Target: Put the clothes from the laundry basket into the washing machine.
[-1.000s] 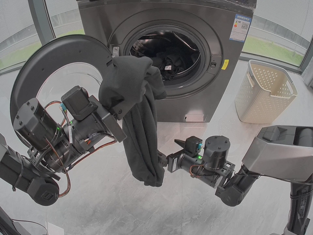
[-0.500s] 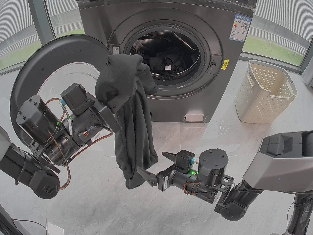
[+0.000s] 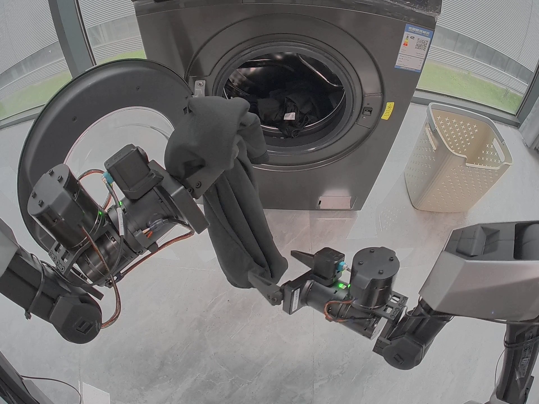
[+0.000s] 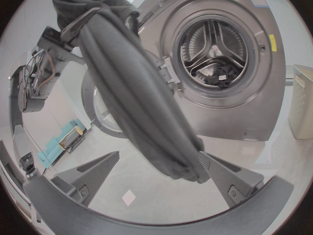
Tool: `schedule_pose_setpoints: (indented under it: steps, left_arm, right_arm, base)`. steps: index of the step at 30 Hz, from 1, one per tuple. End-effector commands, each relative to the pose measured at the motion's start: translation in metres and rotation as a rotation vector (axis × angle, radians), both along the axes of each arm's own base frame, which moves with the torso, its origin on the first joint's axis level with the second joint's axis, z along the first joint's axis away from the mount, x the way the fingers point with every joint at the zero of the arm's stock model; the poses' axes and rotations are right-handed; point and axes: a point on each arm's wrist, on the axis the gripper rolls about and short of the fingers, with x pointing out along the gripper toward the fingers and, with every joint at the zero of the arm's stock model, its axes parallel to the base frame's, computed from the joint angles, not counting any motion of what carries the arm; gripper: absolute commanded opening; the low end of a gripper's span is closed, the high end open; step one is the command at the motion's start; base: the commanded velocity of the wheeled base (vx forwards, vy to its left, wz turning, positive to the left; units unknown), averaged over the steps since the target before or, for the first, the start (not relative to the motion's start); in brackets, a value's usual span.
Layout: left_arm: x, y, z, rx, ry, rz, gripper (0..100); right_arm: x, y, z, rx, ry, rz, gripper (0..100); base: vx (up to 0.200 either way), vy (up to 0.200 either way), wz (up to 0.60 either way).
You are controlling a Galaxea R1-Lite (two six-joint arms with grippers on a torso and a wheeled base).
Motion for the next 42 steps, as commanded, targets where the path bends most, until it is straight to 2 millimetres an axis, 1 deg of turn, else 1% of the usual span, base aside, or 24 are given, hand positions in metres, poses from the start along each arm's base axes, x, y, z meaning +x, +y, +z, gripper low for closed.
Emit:
schedule_pose_setpoints:
  steps: [1, 3, 4, 5, 6, 7, 8, 9, 11, 12, 13, 14, 15, 16, 17, 18, 19, 21, 22, 27, 32, 35, 42]
  left_arm:
    - [0.0, 0.0, 0.0, 0.0, 0.0, 0.001, 0]
    - [0.001, 0.001, 0.0, 0.001, -0.001, 0.003, 0]
    - [0.001, 0.0, 0.0, 0.0, 0.0, 0.003, 0]
    - [0.001, 0.0, -0.001, 0.001, 0.001, 0.003, 0]
    - [0.001, 0.0, -0.001, 0.001, 0.001, 0.003, 0]
    - [0.001, 0.0, 0.0, 0.0, 0.0, 0.0, 0]
    - [0.0, -0.001, -0.001, 0.001, 0.001, -0.002, 0]
    - [0.0, -0.001, 0.0, 0.001, 0.0, -0.005, 0]
    - [-0.001, -0.002, 0.001, -0.002, -0.004, -0.008, 0]
    - [-0.002, -0.003, 0.001, -0.001, -0.007, -0.012, 0]
    - [-0.005, -0.007, 0.001, -0.002, -0.007, -0.029, 0]
    - [-0.006, -0.009, 0.002, -0.002, -0.008, -0.038, 0]
    - [-0.015, -0.013, 0.007, -0.015, -0.023, -0.068, 0]
    - [-0.016, -0.013, 0.008, -0.016, -0.026, -0.074, 0]
    - [-0.021, -0.015, 0.012, -0.023, -0.037, -0.09, 0]
    - [-0.025, -0.016, 0.014, -0.024, -0.043, -0.106, 0]
    - [-0.025, -0.016, 0.014, -0.024, -0.044, -0.108, 0]
    - [-0.025, -0.015, 0.012, -0.016, -0.041, -0.117, 0]
    - [-0.025, -0.015, 0.011, -0.012, -0.038, -0.122, 0]
    - [-0.023, -0.014, 0.009, -0.003, -0.037, -0.128, 0]
    - [-0.02, -0.01, 0.009, -0.001, -0.038, -0.112, 0]
    - [-0.015, -0.006, 0.01, -0.001, -0.04, -0.09, 0]
    - [-0.014, -0.003, 0.01, -0.003, -0.041, -0.079, 0]
  right_arm:
    - [0.011, -0.027, 0.014, 0.008, -0.019, -0.066, 100]
    - [0.017, -0.042, 0.027, 0.022, -0.045, -0.098, 100]
    - [0.019, -0.045, 0.03, 0.025, -0.049, -0.102, 100]
    - [0.021, -0.053, 0.039, 0.038, -0.064, -0.107, 100]
    - [0.022, -0.054, 0.04, 0.04, -0.068, -0.107, 100]
    - [0.026, -0.061, 0.047, 0.048, -0.079, -0.112, 100]
    - [0.029, -0.066, 0.048, 0.045, -0.074, -0.122, 100]
    - [0.032, -0.067, 0.049, 0.04, -0.066, -0.13, 100]
    - [0.039, -0.064, 0.047, 0.031, -0.055, -0.138, 100]
    - [0.044, -0.06, 0.044, 0.026, -0.048, -0.141, 100]
    - [0.052, -0.053, 0.034, 0.013, -0.031, -0.144, 100]
    - [0.055, -0.051, 0.03, 0.01, -0.027, -0.144, 100]
    - [0.066, -0.042, 0.019, 0.004, -0.022, -0.145, 100]
    - [0.068, -0.041, 0.017, 0.004, -0.022, -0.144, 100]
    - [0.075, -0.035, 0.009, 0.002, -0.02, -0.142, 100]
    - [0.082, -0.027, -0.004, -0.011, -0.01, -0.134, 100]
    - [0.082, -0.026, -0.006, -0.013, -0.01, -0.132, 100]
    - [0.085, -0.019, -0.017, -0.02, -0.013, -0.123, 100]
    - [0.084, -0.017, -0.02, -0.023, -0.007, -0.117, 100]
    - [0.077, -0.015, -0.023, -0.027, -0.005, -0.104, 100]
    - [0.061, -0.011, -0.021, -0.034, 0.005, -0.073, 100]
    - [0.051, -0.005, -0.023, -0.038, 0.009, -0.046, 100]
    - [0.045, 0.002, -0.022, -0.03, -0.002, -0.024, 100]
  base:
    - [0.0, 0.0, 0.0]
    - [0.0, 0.0, 0.0]
    - [0.0, 0.0, 0.0]
    - [0.0, 0.0, 0.0]
    - [0.0, 0.0, 0.0]
    - [0.0, 0.0, 0.0]
    - [0.0, 0.0, 0.0]
    - [0.0, 0.0, 0.0]
    - [0.0, 0.0, 0.0]
    - [0.0, 0.0, 0.0]
    - [0.0, 0.0, 0.0]
    - [0.0, 0.0, 0.0]
    - [0.0, 0.0, 0.0]
    - [0.0, 0.0, 0.0]
    - [0.0, 0.0, 0.0]
    - [0.0, 0.0, 0.0]
    - [0.0, 0.0, 0.0]
    - [0.0, 0.0, 0.0]
    - [0.0, 0.0, 0.0]
    - [0.0, 0.0, 0.0]
    - [0.0, 0.0, 0.0]
    - [0.0, 0.0, 0.0]
    - [0.0, 0.0, 0.0]
